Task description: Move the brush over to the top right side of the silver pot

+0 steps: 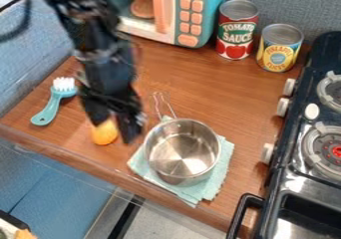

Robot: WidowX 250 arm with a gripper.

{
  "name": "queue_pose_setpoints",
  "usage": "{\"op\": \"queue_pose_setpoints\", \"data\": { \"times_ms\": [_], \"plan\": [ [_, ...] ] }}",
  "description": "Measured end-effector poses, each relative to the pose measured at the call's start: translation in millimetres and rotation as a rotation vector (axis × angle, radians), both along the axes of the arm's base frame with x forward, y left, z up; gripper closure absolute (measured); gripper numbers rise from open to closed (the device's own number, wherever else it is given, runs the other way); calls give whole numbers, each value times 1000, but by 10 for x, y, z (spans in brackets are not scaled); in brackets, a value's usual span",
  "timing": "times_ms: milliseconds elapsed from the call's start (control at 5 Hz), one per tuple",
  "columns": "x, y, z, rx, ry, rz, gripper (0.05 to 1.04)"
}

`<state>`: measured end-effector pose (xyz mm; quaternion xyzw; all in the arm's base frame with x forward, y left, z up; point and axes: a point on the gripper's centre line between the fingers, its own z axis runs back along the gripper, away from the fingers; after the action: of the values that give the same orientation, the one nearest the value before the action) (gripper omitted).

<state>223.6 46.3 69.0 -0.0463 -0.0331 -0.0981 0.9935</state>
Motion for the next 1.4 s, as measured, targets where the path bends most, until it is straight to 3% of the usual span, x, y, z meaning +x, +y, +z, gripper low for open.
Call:
{"op": "queue_pose_setpoints", "data": {
  "times_ms": [200,400,600,1000,1400],
  "plan": [
    [13,370,120,5,-34,68,83],
    [83,672,184,45,-63,104,83],
    [187,843,98,101,-49,111,83],
    [326,1273,-264,160,57,166,83],
    [277,1494,-505,166,139,201,83]
  ]
}}
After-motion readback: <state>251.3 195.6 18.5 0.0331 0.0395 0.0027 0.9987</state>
